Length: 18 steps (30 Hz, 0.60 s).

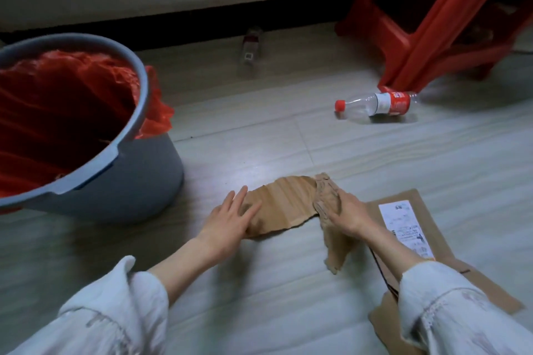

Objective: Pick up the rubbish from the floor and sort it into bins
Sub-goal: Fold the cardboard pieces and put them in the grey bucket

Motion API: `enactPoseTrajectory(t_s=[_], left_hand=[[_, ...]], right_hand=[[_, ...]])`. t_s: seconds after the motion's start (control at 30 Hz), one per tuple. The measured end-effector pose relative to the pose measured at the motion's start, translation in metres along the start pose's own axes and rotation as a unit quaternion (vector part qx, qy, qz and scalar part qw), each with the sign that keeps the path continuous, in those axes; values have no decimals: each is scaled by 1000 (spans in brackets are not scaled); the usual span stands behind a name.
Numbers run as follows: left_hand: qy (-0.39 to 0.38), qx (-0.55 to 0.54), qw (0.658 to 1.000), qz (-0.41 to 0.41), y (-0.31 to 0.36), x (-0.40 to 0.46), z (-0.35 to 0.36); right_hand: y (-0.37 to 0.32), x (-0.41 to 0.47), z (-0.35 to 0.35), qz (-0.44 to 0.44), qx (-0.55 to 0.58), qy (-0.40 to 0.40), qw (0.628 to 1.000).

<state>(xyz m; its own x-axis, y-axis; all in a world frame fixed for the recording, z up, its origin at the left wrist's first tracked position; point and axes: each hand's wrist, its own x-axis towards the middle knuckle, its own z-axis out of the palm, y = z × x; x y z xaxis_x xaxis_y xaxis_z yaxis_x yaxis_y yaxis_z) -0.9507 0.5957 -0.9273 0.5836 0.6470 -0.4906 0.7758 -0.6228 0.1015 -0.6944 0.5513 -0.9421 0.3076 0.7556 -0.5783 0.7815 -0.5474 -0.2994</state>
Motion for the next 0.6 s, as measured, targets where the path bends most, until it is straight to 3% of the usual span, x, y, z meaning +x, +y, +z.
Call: enactPoseTrajectory(t_s=[0.17, 0.4, 0.6], left_hand=[[-46, 79, 994, 54, -7, 18, -7], [-87, 137, 984, 78, -3, 14, 13], [71, 190, 972, 119, -12, 13, 27]], right_hand=[[9, 7, 13, 12, -105, 8, 994], [-4, 7, 21, -30, -109, 74, 991], [-27, 9, 18, -62, 22, 28, 997]])
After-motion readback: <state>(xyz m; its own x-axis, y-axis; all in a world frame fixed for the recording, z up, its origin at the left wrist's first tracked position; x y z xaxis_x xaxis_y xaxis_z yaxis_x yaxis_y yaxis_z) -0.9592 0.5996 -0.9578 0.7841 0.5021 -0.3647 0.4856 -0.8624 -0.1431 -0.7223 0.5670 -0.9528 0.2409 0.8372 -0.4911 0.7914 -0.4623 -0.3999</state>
